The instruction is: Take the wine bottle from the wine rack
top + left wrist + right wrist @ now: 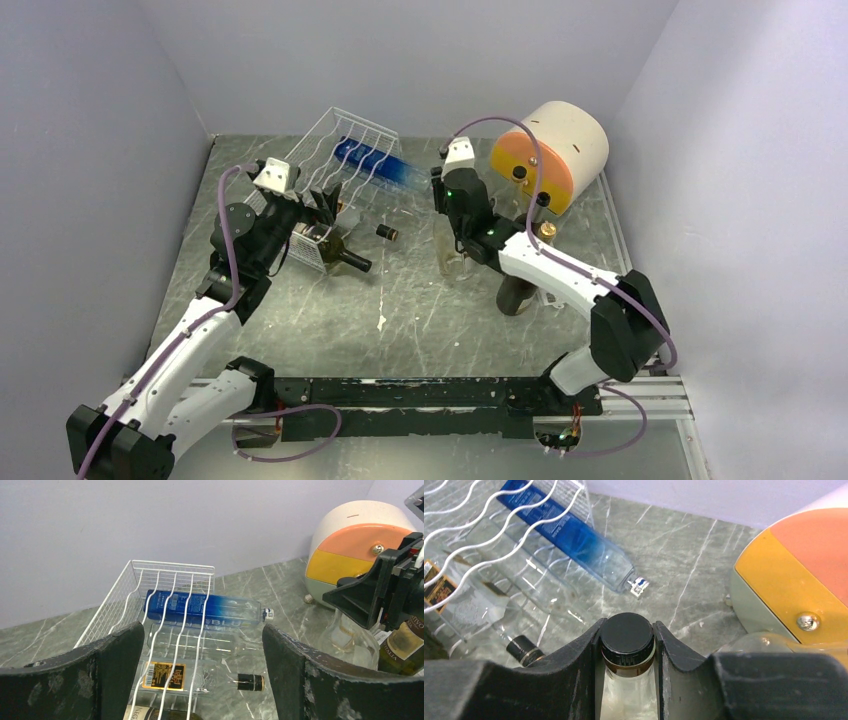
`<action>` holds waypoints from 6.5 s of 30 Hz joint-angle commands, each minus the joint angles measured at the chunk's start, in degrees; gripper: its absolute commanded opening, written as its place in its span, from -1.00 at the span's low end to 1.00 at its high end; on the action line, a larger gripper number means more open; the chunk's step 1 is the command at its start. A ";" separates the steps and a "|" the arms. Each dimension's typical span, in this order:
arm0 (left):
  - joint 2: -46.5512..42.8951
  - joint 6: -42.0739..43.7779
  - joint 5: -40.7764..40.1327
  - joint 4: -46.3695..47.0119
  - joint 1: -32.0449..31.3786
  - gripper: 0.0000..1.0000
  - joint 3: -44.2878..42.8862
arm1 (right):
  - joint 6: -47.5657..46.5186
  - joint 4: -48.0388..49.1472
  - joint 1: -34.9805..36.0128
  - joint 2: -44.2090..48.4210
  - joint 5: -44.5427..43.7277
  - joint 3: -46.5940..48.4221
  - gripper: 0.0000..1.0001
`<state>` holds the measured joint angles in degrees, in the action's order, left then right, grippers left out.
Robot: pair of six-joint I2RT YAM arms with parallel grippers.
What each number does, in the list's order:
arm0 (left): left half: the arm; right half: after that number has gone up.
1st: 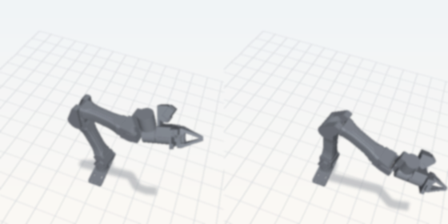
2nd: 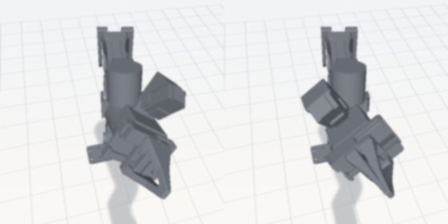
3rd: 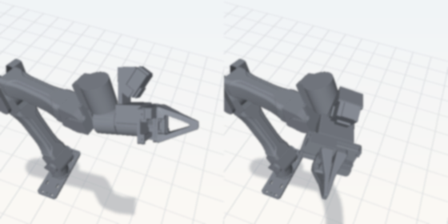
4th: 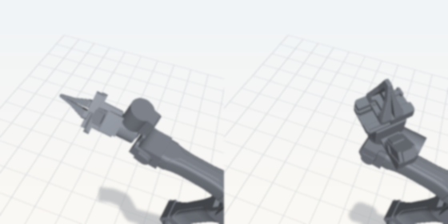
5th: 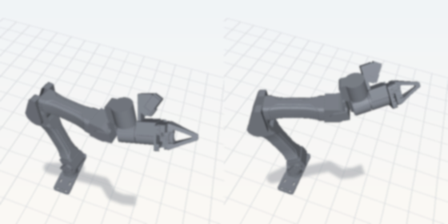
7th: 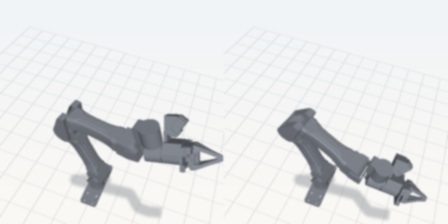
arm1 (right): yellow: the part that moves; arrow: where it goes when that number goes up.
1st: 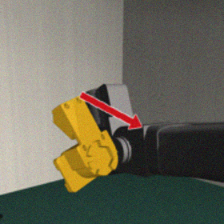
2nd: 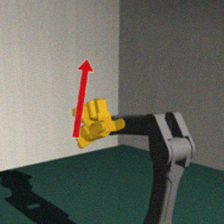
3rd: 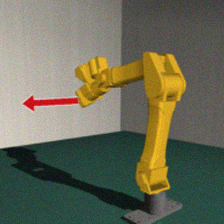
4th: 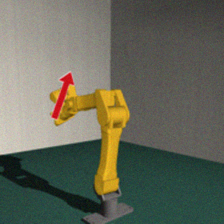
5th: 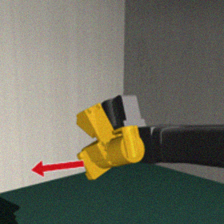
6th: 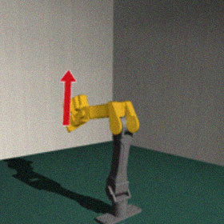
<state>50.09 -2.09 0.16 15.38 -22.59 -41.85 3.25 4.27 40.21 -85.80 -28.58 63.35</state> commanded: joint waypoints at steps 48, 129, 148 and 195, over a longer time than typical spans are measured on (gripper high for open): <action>-3.02 1.20 -4.29 0.23 0.09 0.89 -1.63 | 5.95 -38.24 3.40 21.01 3.32 10.67 0.80; 2.42 -2.62 8.73 -9.15 -1.63 0.96 -6.41 | 8.88 -28.53 11.78 3.39 43.59 -2.75 -1.00; -10.87 -7.65 16.50 -29.16 -21.87 0.77 2.29 | 9.77 -39.88 10.13 14.69 47.20 -2.17 -1.00; 13.35 14.15 10.81 -2.41 -36.82 -0.61 8.80 | 11.11 -36.41 8.90 20.67 56.07 0.12 -0.32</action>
<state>64.75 13.89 13.91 12.27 -59.09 -34.54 12.40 -39.00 48.90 -67.94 22.57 60.42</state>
